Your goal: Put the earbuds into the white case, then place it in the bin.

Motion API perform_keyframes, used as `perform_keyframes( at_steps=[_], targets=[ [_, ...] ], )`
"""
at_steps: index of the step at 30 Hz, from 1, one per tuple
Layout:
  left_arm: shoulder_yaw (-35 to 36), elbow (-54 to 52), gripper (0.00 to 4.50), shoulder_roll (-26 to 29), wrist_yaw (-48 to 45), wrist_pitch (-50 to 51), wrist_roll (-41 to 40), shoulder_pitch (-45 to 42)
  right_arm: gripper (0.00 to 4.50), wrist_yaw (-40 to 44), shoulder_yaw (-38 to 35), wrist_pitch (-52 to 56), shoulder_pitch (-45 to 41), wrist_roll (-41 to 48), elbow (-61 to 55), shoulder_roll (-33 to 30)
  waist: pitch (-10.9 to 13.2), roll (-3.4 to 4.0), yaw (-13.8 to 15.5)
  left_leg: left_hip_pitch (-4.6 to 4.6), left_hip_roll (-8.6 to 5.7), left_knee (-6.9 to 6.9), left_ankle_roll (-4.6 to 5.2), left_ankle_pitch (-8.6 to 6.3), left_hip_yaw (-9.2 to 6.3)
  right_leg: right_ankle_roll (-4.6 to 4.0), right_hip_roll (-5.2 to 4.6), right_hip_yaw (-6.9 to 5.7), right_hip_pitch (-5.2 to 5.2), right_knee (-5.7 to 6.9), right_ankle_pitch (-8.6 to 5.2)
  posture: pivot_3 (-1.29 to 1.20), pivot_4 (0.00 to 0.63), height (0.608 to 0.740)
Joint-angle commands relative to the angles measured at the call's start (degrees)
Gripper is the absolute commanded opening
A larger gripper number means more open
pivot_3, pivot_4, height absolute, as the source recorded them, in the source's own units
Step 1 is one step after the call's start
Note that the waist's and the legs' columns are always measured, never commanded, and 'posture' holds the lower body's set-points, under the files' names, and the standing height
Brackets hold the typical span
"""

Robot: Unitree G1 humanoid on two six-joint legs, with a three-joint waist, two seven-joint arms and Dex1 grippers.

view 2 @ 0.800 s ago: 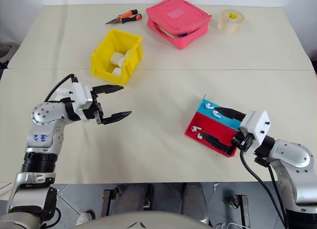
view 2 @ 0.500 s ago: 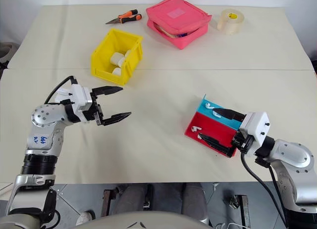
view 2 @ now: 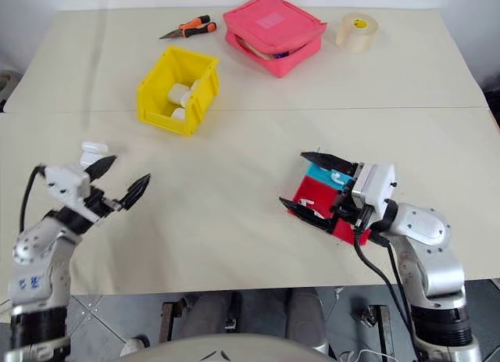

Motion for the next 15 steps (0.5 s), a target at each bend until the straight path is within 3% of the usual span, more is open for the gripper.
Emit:
perform_keyframes(
  at_steps=[1, 7, 10, 15],
  targets=[
    [5.94, -7.05, 4.47, -0.19, 6.82, 4.09, -0.69, 3.17, 4.5, -0.31, 0.44, -2.32, -0.75, 0.59, -2.64, 1.08, -0.02, -0.03, 0.38, 0.0, 0.0, 0.03, 0.0, 0.0, -0.01, 0.0, -0.01, 0.0, 0.02, -0.01, 0.0, 0.0, 0.15, 0.74],
    [9.51, -10.41, 4.47, 1.85, 9.36, 12.6, -2.95, 6.05, 4.5, 1.96, 1.91, -2.84, 0.55, 0.35, -2.13, 0.02, -0.03, -0.04, 0.37, 0.02, -0.07, 0.02, 0.03, -0.03, -0.19, -0.01, -0.04, 0.08, 0.04, 0.0, 0.0, 0.0, 0.15, 0.74],
    [8.56, -9.3, 4.47, 6.26, 9.39, 19.1, -2.35, 3.78, 4.5, 2.49, 0.92, -2.33, 1.29, 0.85, -1.92, -1.16, -0.03, -0.05, 0.22, 0.02, -0.04, 0.01, 0.02, -0.03, -0.17, -0.05, 0.01, 0.07, 0.01, 0.03, -0.02, 0.0, 0.15, 0.74],
    [4.76, -3.77, 4.47, 16.58, 6.57, 32.67, -3.96, -7.15, 4.5, 2.71, -0.41, 0.42, 3.45, 1.74, -2.85, -4.14, -0.04, -0.06, 0.3, 0.04, -0.07, 0.0, 0.02, -0.03, -0.06, -0.08, 0.01, 0.09, -0.01, 0.11, -0.04, 0.0, 0.15, 0.74]
  ],
)
